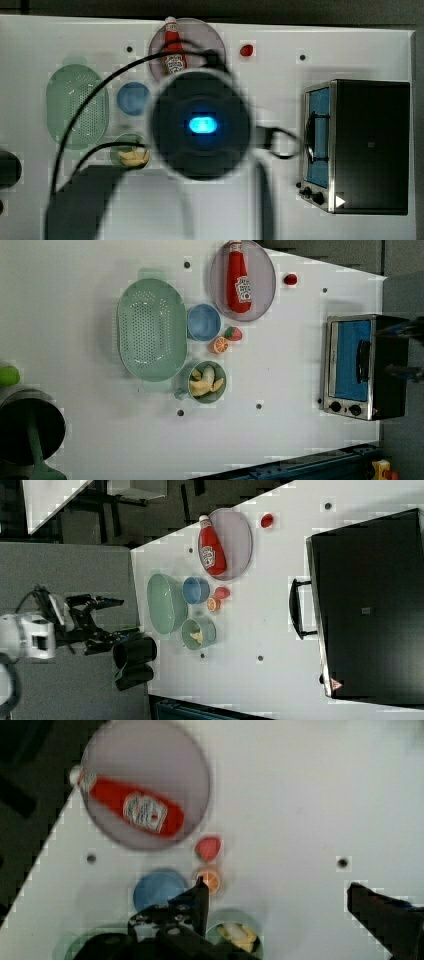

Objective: Pick Banana and place it in mug.

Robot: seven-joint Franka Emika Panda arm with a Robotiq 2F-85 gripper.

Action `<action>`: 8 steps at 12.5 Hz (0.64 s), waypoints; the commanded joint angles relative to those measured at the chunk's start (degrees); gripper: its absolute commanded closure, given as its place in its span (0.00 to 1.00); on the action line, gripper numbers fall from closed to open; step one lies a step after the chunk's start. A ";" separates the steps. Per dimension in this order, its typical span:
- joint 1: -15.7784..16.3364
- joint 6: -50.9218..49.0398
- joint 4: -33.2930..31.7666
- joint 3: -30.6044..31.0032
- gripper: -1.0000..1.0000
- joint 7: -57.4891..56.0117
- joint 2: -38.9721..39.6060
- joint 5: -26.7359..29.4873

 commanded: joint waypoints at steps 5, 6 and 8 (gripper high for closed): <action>-2.17 -8.08 4.15 -3.07 0.00 -6.58 0.38 -5.47; -2.17 -8.08 4.14 -3.07 0.00 -6.57 0.37 -5.48; -2.18 -8.06 4.11 -3.17 0.00 -6.57 0.38 -5.49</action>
